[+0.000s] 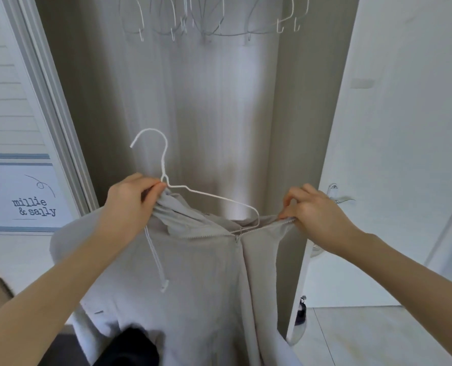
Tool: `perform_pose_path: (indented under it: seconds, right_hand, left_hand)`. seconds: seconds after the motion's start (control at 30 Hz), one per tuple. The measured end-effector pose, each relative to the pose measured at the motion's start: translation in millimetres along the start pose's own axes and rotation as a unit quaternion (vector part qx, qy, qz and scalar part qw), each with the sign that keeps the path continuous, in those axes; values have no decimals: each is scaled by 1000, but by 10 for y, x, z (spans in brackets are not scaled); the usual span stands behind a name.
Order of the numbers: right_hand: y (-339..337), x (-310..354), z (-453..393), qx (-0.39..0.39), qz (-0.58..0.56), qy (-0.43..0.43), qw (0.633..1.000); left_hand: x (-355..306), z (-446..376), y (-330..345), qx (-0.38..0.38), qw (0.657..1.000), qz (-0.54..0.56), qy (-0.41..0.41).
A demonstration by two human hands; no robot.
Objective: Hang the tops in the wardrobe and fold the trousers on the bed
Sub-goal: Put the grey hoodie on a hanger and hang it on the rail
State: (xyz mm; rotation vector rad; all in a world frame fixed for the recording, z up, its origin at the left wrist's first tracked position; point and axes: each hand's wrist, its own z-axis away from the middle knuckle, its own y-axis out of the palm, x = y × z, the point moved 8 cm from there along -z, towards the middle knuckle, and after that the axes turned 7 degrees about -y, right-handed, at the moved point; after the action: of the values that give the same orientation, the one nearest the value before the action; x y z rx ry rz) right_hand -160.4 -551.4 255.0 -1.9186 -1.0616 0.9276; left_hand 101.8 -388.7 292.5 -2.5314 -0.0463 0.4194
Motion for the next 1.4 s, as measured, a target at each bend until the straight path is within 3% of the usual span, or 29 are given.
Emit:
perform_pose_path:
  seconds: [0.17,0.33,0.5,0.6,0.7,0.77,0.93,1.07,1.2,1.27,1.33,1.4]
  right_hand:
    - [-91,-94,-5,8,-26,112,993]
    - [37,-102,-5,99,-10,109,989]
    - [203,-308,48,92,-32,132,986]
    - [162,-270,26,49,-132,145,979]
    - [118,-264,-103,-33,-301,213,929]
    - [109,-370,-180,-82,-335,246,906]
    - [-146,-800,-53,-169,-239,288,912]
    - [-27,-791,-15,-116,-179,225,951]
    - [0,-731,47,-126,-125,155,972]
    - [-22,-739,42,-119,-125,169,970]
    - [-22,-753,35,-115,-192,221,949]
    - [6,-635,41,-117,-391,249,878]
  left_hand:
    - [-194,96,93,44,998,28,44]
    - [-3,40,-42,0,992,99,-77]
    - [-64,93,-13,56,998,40,-13]
    - [-174,150,44,92,994,27,50]
    - [-285,197,155,121,989,32,73]
    - [-329,199,202,135,988,29,70]
    - [-268,84,4,127,990,58,31]
    - [-49,-2,-133,92,991,70,-62]
    - [-154,92,-85,113,993,6,-27]
    - [-167,95,-18,137,990,-2,-26]
    - [-114,56,-6,137,988,18,-66]
    - [-65,19,-45,117,988,36,-90]
